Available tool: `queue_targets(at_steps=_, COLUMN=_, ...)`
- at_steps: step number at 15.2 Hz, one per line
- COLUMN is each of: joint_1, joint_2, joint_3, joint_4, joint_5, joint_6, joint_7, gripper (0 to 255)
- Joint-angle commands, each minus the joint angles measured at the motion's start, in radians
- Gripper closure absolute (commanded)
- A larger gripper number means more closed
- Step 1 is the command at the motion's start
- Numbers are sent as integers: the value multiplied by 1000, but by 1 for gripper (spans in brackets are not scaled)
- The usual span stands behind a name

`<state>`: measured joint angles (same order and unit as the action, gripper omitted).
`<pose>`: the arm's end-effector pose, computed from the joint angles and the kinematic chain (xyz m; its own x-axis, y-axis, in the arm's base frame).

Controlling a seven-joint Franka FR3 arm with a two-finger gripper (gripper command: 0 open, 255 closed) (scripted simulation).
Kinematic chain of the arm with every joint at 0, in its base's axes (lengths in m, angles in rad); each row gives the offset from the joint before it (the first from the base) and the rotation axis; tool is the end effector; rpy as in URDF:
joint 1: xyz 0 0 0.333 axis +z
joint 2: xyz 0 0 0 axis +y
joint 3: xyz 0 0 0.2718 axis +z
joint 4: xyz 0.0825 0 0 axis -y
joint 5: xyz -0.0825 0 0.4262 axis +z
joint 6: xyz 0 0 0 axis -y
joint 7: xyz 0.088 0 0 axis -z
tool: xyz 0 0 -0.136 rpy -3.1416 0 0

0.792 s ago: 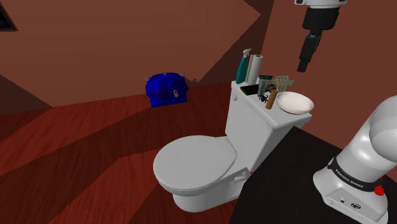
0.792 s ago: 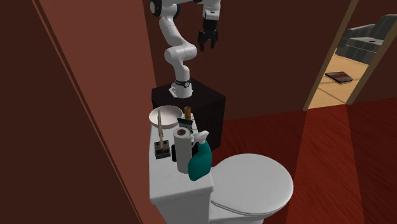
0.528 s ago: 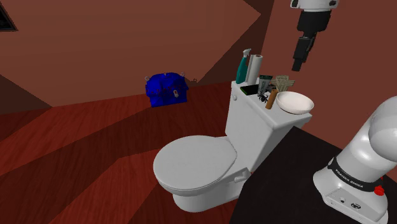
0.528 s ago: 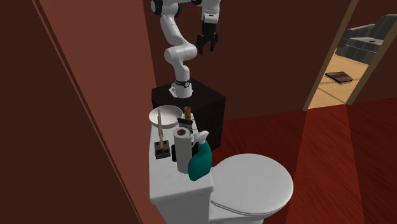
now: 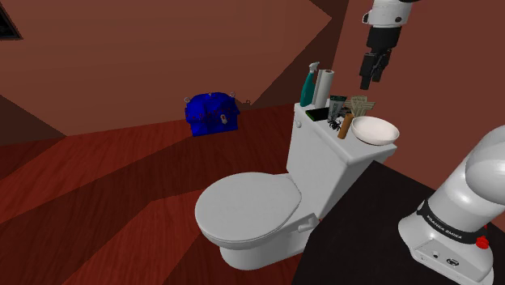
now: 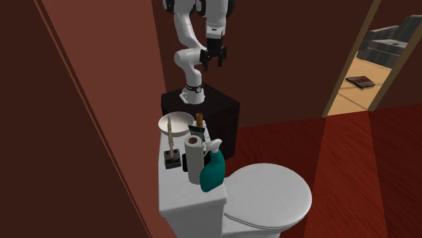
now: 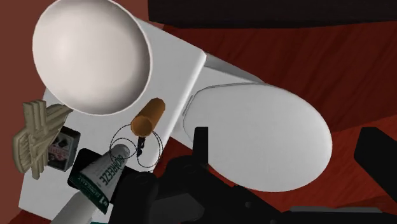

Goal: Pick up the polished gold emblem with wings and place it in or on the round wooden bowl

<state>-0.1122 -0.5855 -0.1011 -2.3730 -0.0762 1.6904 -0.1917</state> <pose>0.4159 -0.0991 0.4488 0.9949 0.0108 -0.1007 0.0107 -0.9999 -0.0006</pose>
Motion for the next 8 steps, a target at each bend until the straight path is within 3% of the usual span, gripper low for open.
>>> queue_targets(at_steps=1, joint_1=-17, joint_2=69, joint_3=-28, joint_4=28, joint_5=-6, joint_6=37, joint_7=-7, gripper=0)
queue_targets(at_steps=8, joint_1=-73, joint_2=285, joint_3=-131, joint_4=129, joint_5=-4, joint_6=135, joint_7=-49, gripper=0)
